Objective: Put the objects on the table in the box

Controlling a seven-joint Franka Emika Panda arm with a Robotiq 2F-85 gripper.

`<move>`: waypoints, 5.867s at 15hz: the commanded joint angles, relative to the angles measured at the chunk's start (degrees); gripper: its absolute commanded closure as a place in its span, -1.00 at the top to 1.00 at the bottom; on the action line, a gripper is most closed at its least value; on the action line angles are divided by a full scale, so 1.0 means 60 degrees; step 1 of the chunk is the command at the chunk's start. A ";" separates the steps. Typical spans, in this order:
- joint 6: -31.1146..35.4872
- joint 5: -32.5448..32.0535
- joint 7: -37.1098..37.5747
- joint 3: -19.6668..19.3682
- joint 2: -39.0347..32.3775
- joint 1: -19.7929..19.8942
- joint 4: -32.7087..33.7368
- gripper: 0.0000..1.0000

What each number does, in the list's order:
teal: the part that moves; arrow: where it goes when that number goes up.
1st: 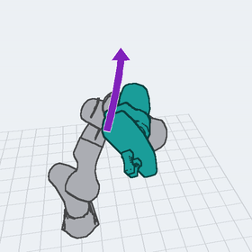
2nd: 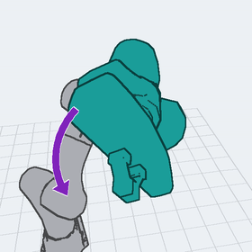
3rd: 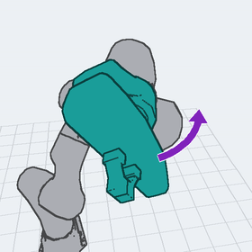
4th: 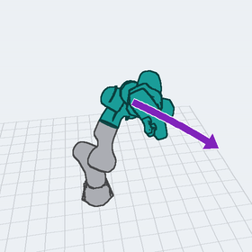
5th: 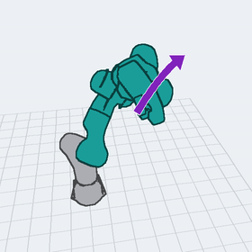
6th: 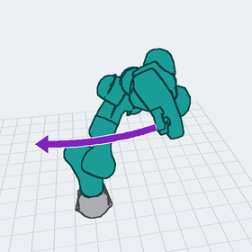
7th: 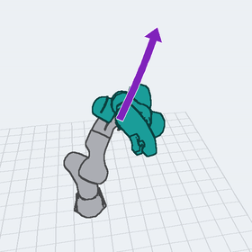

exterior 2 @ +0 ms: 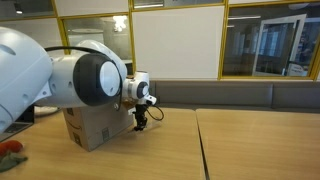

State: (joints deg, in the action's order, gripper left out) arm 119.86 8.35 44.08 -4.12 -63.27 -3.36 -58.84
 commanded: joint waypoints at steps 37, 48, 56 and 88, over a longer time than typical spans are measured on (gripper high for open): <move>0.0702 -0.7773 0.4700 0.1613 0.9050 -0.1719 -0.5551 -0.66; 0.0713 -0.6632 0.3199 0.1584 0.6322 -0.2194 -0.3029 -0.66; 0.0599 -0.5211 0.2010 0.1277 0.4780 -0.2371 -0.1960 -0.65; 0.0559 -0.4735 0.1930 0.0242 0.9704 -0.1445 -0.6692 1.00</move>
State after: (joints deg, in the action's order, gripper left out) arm 120.67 -19.43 53.76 -3.17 -13.97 -14.36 -87.97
